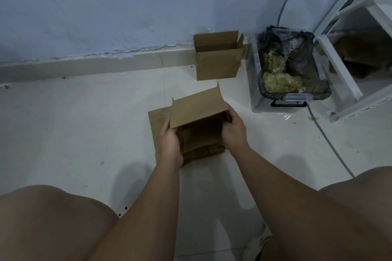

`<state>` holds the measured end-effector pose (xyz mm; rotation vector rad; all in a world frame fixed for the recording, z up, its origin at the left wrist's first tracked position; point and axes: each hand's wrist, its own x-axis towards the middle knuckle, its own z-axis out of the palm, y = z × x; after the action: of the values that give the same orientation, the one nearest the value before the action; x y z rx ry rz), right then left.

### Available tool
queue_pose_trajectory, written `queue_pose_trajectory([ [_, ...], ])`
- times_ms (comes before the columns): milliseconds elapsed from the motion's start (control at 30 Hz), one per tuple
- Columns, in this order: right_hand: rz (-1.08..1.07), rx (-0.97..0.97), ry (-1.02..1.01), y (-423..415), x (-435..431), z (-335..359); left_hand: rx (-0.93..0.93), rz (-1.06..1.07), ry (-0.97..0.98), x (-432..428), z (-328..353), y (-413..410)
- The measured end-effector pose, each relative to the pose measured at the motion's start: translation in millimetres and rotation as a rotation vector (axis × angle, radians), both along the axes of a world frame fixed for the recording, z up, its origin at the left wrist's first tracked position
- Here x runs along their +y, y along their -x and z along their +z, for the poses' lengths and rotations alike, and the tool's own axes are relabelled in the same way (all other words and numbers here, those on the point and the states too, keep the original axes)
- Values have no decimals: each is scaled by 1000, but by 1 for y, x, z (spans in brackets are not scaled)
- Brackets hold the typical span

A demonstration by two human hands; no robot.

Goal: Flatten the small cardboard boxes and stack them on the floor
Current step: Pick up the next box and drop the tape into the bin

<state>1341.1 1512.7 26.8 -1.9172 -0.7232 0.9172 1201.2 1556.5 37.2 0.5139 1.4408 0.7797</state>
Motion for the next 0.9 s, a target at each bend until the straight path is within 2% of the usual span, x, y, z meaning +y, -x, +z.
queue_pose_trajectory([
  [67, -97, 137, -53, -2, 2, 4, -56, -129, -56, -1, 1, 0],
  [167, -432, 516, -103, -17, 2, 16, -209, -506, -66, -4, 11, -1],
  [233, -581, 759, -117, -27, -1, 21, -35, -804, -65, -6, 15, -4],
  [300, -611, 886, -139, -27, -3, 22, 303, -1022, -174, -7, 7, -6],
  [333, -599, 917, -147, -24, -4, 20, 467, -1053, -226, -8, 4, -7],
  [400, -568, 973, -156, -18, -8, 16, 612, -939, -216, -10, 0, -8],
  [433, -557, 1003, -164, -16, -9, 14, 585, -810, -165, -10, -3, -7],
  [533, -561, 1066, -188, -16, -12, 11, 282, -307, 69, -8, -6, -3],
  [600, -570, 1101, -199, -19, -11, 7, 142, -110, 178, -3, -7, 1],
  [767, -527, 1140, -249, -20, -17, -2, 171, -57, 89, 15, -13, 7],
  [900, -650, 1137, -173, -28, -27, -21, 305, -33, -45, 31, -29, 13],
])
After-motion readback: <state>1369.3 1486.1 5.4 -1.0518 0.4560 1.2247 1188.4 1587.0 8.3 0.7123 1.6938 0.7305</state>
